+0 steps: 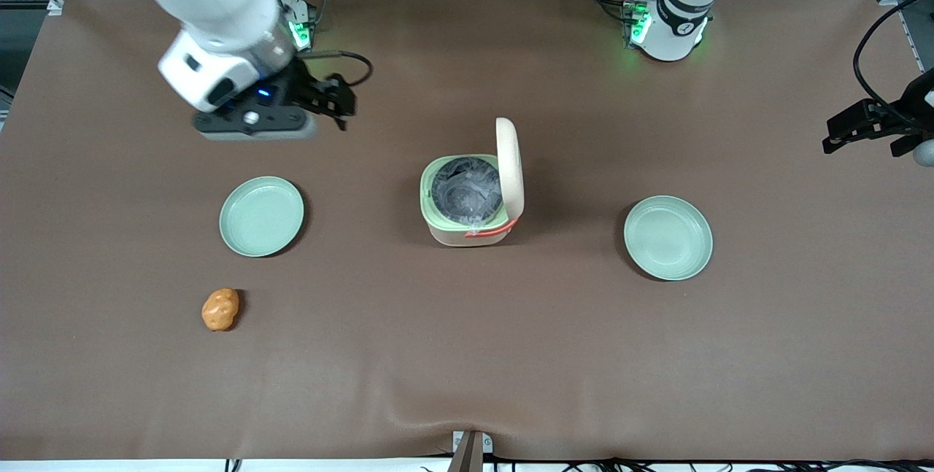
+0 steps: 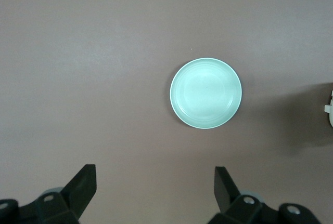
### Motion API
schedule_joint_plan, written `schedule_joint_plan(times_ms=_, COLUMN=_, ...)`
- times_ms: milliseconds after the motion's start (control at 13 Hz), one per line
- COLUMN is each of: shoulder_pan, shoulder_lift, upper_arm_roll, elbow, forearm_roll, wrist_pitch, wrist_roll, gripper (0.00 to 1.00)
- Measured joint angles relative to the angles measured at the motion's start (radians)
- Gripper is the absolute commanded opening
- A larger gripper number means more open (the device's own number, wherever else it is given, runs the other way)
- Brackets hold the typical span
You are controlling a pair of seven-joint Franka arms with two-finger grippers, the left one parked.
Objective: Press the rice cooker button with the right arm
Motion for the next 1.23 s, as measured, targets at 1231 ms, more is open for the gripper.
schedule_joint_plan(times_ms=1231, shoulder_pan=-0.449, shoulder_lift=-0.244, upper_arm_roll=-0.003, elbow=-0.165, forearm_roll=-0.001, wrist_pitch=-0.119, wrist_roll=-0.538, gripper=1.0)
